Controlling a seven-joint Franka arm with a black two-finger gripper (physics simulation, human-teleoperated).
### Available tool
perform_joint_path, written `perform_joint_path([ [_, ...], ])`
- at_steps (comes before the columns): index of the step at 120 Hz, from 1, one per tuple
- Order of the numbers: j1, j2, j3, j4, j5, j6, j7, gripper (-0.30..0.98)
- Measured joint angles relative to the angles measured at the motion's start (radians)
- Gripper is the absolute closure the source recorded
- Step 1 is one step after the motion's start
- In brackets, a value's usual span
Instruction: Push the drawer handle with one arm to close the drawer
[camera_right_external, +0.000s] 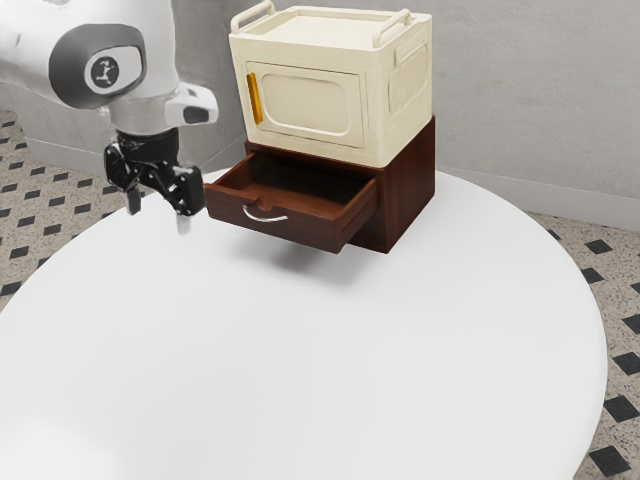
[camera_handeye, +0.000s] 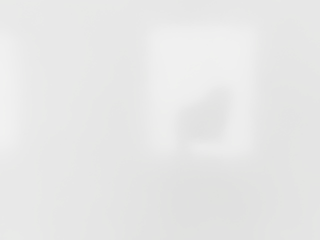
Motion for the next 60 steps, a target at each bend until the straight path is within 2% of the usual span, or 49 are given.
perform_joint_path([
  [12, 0.005, 0.048, 0.006, -0.075, 0.004, 0.153, -0.010, 0.05],
  [26, 0.022, 0.173, 0.008, -0.041, 0.013, 0.285, -0.012, 0.23],
  [44, 0.049, 0.294, 0.010, 0.022, 0.041, 0.382, -0.015, 0.52],
  [60, 0.046, 0.380, 0.040, 0.079, 0.046, 0.438, -0.016, 0.66],
])
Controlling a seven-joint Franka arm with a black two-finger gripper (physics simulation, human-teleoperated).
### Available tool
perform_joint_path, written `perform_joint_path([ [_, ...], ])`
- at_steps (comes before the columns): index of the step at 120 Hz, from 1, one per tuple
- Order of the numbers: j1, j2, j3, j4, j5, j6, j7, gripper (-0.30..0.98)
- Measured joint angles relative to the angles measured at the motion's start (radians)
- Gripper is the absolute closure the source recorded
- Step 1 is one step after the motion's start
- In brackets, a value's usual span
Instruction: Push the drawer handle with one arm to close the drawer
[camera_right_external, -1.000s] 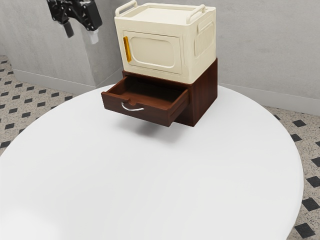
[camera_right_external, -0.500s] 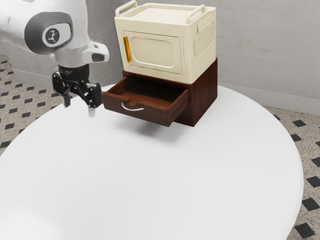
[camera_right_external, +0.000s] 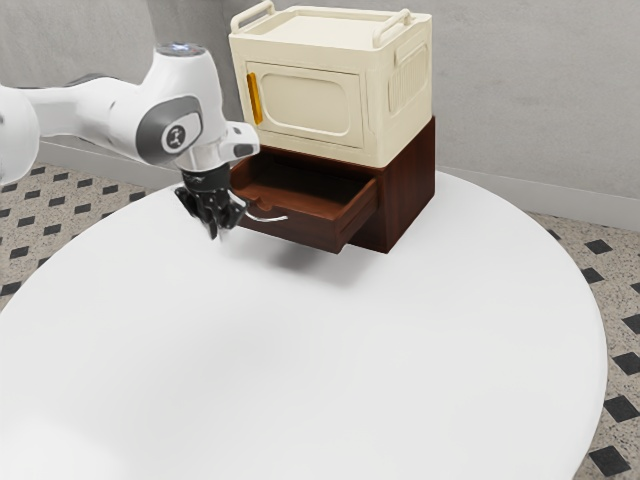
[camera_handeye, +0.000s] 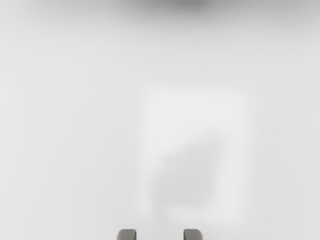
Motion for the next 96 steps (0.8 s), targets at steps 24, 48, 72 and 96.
perform_joint_path([
  [24, -0.007, 0.058, 0.044, 0.000, 0.008, 0.117, -0.006, 0.75],
  [48, -0.034, 0.106, 0.066, 0.010, 0.012, 0.196, -0.009, 0.77],
  [72, -0.053, 0.164, 0.090, 0.064, 0.030, 0.238, -0.006, 0.78],
  [96, -0.055, 0.226, 0.090, 0.124, 0.047, 0.273, -0.005, 0.78],
])
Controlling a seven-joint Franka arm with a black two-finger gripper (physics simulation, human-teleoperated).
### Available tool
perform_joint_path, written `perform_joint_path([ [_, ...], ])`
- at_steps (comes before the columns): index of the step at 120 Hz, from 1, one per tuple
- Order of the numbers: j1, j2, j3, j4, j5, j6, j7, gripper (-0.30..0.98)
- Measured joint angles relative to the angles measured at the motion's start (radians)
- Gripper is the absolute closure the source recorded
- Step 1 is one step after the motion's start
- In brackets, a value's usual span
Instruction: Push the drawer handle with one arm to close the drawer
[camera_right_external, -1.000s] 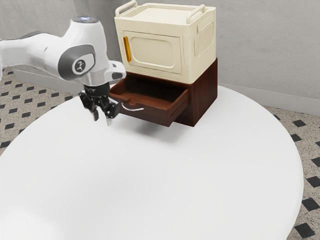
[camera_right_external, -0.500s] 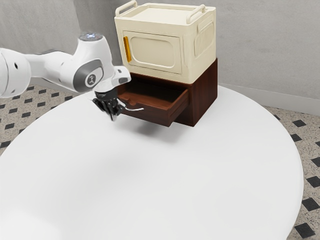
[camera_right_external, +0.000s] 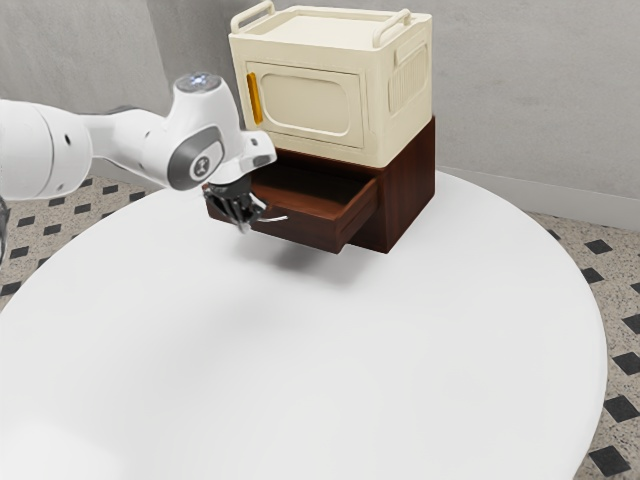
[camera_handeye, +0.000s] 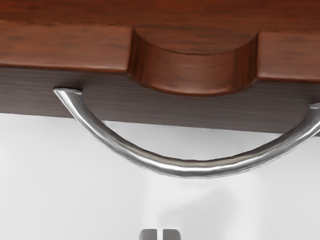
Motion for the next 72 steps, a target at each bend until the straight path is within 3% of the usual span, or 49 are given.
perform_joint_path([
  [72, -0.027, 0.109, -0.004, 0.142, -0.002, 0.088, 0.001, 0.79],
])
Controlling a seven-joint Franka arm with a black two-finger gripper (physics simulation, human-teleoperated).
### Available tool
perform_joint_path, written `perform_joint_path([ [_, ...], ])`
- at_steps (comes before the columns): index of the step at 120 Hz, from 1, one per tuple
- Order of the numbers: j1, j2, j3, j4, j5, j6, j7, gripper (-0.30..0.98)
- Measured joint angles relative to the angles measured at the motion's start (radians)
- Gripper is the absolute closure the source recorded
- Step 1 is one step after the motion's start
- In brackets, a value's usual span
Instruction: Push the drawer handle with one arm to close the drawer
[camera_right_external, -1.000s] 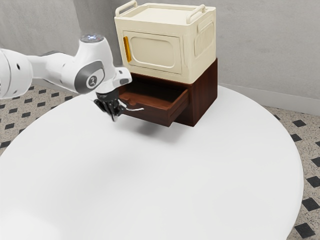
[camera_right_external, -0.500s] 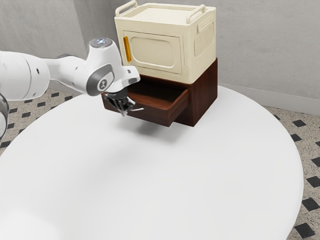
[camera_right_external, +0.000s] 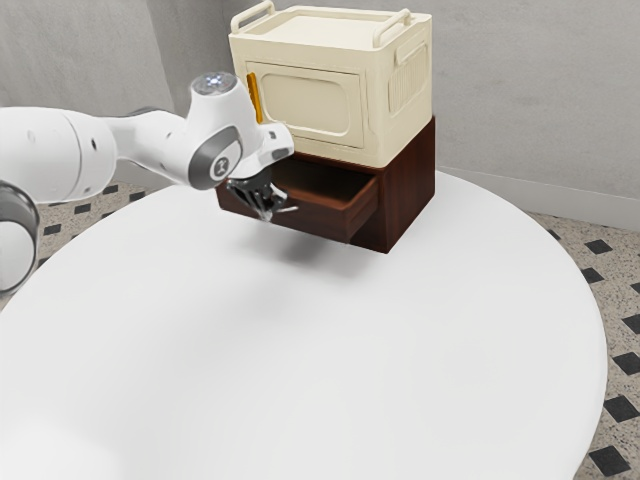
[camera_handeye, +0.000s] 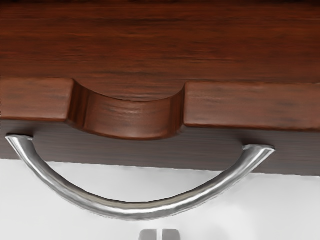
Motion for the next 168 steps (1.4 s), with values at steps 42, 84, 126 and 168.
perform_joint_path([
  [42, -0.002, 0.082, 0.000, 0.099, 0.001, 0.038, 0.001, 0.79],
  [84, 0.005, 0.166, 0.000, 0.190, 0.002, 0.053, 0.004, 0.79],
  [126, 0.007, 0.233, 0.003, 0.283, 0.002, 0.069, 0.011, 0.79],
  [168, 0.010, 0.313, 0.005, 0.383, 0.001, 0.075, 0.022, 0.79],
])
